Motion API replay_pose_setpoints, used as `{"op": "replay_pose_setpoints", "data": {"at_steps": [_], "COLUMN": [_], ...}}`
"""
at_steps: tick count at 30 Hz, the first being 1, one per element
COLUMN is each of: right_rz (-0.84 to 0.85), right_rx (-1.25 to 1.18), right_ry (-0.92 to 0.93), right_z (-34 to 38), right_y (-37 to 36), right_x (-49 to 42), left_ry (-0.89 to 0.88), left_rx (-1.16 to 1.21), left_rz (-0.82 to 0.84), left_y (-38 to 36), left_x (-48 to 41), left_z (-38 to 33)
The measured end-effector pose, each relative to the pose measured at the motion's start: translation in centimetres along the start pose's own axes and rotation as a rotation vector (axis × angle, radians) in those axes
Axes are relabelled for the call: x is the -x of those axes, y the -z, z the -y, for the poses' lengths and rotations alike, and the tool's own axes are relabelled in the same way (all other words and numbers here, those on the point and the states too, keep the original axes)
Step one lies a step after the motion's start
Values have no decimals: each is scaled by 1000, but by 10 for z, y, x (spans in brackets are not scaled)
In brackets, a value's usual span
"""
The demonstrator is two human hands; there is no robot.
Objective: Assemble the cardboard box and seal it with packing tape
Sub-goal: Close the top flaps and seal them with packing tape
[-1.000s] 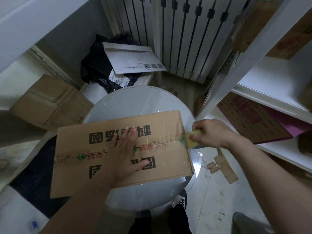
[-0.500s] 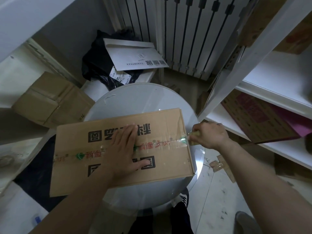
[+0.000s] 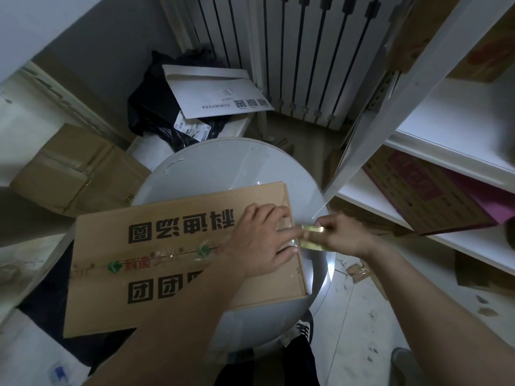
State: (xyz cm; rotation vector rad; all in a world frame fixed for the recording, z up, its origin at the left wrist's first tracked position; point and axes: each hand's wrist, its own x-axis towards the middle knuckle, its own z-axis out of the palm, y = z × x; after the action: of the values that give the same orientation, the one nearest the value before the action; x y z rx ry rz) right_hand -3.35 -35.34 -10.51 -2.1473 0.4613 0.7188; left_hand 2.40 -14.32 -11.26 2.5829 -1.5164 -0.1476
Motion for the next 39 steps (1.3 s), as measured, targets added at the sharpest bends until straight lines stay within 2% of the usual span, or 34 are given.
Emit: {"op": "replay_pose_setpoints", "data": {"at_steps": [2,4,8,10,12,15,22,28,32,39], "right_rz": [89,111,32,-33,-99,-170,-234,-108,-23,-112], "right_rx": [-185,-189,-95,-35,-1,10,71,130,91,140], "right_ry": [27,57,92,109,119,150,177,136,90,161], "right_z": [1,4,4,4,6,8,13,20,22,14], "right_y": [2,-2,-16,-20,-24,-32,-36,-35,-31,-37], "right_x": [0,-3,-12,-12,-9,-4,-1,0,-2,-5], "left_ry": [-4,15,250,386,449,437,468,461,477,508], "left_rx": [-6,18,142,158,158,107,117,38,55,80], "left_rz": [-24,-55,-143,-118,-43,82,219,409,426,439], "left_y": [-1,-2,1,2,4,14,32,39,38,39], "left_x": [5,7,-1,-11,-20,-26,-33,-44,-45,-52], "left_z": [5,6,-9,-17,-23,-26,-22,-23,-22,-18]}}
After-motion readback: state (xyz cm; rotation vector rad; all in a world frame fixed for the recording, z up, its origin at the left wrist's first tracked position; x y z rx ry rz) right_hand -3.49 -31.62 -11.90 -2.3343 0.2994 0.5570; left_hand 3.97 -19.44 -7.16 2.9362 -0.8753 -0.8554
